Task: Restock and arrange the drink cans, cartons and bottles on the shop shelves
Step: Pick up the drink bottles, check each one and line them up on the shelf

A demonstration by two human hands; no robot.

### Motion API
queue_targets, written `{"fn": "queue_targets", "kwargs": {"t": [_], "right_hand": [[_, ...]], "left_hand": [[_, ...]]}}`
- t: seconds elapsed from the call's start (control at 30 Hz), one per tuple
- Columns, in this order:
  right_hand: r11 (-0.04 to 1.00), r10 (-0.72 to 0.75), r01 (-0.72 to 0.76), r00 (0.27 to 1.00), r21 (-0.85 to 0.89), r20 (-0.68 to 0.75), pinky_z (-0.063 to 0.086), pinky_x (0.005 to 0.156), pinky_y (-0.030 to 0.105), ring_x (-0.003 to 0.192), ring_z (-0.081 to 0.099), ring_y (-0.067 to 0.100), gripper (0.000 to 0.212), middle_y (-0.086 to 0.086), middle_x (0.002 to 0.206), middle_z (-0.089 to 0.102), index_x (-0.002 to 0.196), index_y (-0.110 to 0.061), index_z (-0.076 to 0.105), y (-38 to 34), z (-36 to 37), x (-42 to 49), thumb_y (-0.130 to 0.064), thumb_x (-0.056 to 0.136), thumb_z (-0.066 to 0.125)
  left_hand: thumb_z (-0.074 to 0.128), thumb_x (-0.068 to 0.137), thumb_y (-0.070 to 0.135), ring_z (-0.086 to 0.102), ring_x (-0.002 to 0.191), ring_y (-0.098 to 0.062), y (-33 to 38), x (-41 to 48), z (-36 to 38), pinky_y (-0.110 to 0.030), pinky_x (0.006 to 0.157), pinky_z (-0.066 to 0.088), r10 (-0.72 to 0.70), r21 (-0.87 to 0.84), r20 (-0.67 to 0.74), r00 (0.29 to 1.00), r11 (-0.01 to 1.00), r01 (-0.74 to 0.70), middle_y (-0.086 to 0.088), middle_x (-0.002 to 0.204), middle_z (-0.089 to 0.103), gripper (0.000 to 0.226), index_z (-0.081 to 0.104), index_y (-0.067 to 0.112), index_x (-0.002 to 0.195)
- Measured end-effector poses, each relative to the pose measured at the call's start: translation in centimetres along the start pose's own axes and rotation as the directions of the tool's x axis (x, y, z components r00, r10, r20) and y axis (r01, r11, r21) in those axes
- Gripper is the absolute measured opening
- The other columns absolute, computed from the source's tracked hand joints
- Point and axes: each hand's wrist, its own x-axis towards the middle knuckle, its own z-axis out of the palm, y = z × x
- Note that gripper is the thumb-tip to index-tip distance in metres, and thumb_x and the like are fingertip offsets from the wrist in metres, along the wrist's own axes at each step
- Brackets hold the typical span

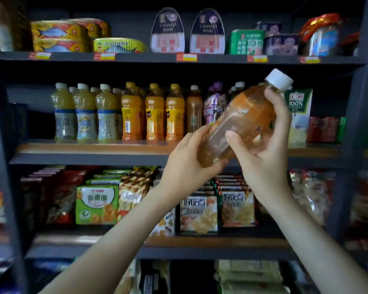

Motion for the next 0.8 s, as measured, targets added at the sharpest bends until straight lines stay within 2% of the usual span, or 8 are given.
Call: {"fn": "queue_targets", "kwargs": {"t": [0.13,0.27,0.4,0.53,0.6,0.67,0.73,0.8], "right_hand": [[0.874,0.397,-0.38,0.918,0.305,0.003,0.05,0.096,0.037,0.116,0.056,0.018,0.069,-0.002,0.134,0.05,0.139,-0.031,0.039,-2.7,-1.1,-7.4,0.004,0.086,0.067],[0.519,0.787,-0.689,0.616,0.506,0.033,0.056,0.085,0.043,0.102,0.066,0.018,0.07,-0.003,0.116,0.066,0.138,-0.032,0.046,-3.7,-1.8,-15.7,0.008,0.084,0.064],[0.254,0.938,-0.826,0.338,0.503,0.081,0.057,0.077,0.043,0.113,0.062,0.027,0.068,0.002,0.122,0.064,0.136,-0.039,0.049,-3.8,-1.9,-22.7,0.003,0.085,0.065],[0.055,0.966,-0.912,0.153,0.407,0.21,0.056,0.08,0.045,0.109,0.063,0.025,0.064,0.01,0.131,0.056,0.136,-0.041,0.045,-4.5,-1.0,-28.0,-0.008,0.085,0.069],[0.088,0.944,-0.993,0.108,0.079,0.313,0.047,0.101,0.048,0.128,0.049,0.018,0.075,-0.001,0.148,0.041,0.141,-0.047,0.036,-5.1,-0.8,-30.1,-0.037,0.078,0.074],[0.294,0.907,-0.853,0.108,-0.431,0.406,0.03,0.114,0.044,0.144,0.024,0.021,0.086,-0.005,0.157,0.021,0.148,-0.044,0.026,-5.4,-0.5,-31.9,-0.055,0.071,0.064],[0.488,0.871,-0.499,0.225,-0.716,0.437,0.017,0.118,0.047,0.148,0.004,0.031,0.078,0.007,0.161,0.006,0.15,-0.037,0.028,-6.0,0.2,-33.8,-0.052,0.079,0.059],[0.634,0.765,-0.323,0.395,-0.703,0.509,0.013,0.117,0.051,0.149,0.002,0.034,0.065,0.011,0.162,0.006,0.146,-0.032,0.04,-6.9,0.9,-34.6,-0.027,0.087,0.067]], "left_hand": [[0.076,0.073,0.04,0.056,0.103,-0.006,0.6,-9.0,-0.1,-0.016,0.083,0.044,-0.096,-0.037,0.031,0.995,0.995,0.097,0.007,0.116,0.059,0.063,0.051,0.024,0.129],[0.067,0.073,0.051,0.052,0.102,0.001,0.7,-19.4,-0.2,-0.002,0.082,0.036,-0.254,-0.054,0.145,0.956,0.963,0.264,0.009,0.117,0.058,0.064,0.05,0.021,0.128],[0.078,0.07,0.044,0.055,0.099,0.005,0.6,-27.8,-0.3,-0.004,0.077,0.04,-0.491,-0.157,0.25,0.834,0.83,0.536,0.016,0.112,0.059,0.063,0.048,0.028,0.124],[0.085,0.07,0.026,0.062,0.094,0.004,0.8,-32.8,-1.0,-0.008,0.073,0.045,-0.645,-0.209,0.203,0.737,0.706,0.676,0.012,0.104,0.064,0.056,0.049,0.037,0.112],[0.086,0.069,0.02,0.063,0.091,0.006,0.4,-34.1,-1.8,-0.007,0.072,0.045,-0.709,-0.217,0.183,0.682,0.647,0.731,0.014,0.099,0.066,0.054,0.054,0.031,0.111],[0.086,0.069,0.021,0.064,0.087,0.005,-0.5,-34.9,-2.7,-0.009,0.071,0.046,-0.742,-0.195,0.19,0.642,0.613,0.766,0.013,0.096,0.068,0.051,0.057,0.026,0.11],[0.086,0.068,0.025,0.062,0.08,0.004,-1.1,-35.4,-3.4,-0.009,0.066,0.046,-0.745,-0.124,0.225,0.628,0.617,0.777,0.012,0.091,0.066,0.049,0.056,0.027,0.106],[0.085,0.068,0.023,0.06,0.077,0.004,-1.4,-35.6,-3.7,-0.009,0.063,0.044,-0.75,-0.071,0.26,0.608,0.613,0.787,0.012,0.088,0.064,0.047,0.055,0.026,0.104]]}}
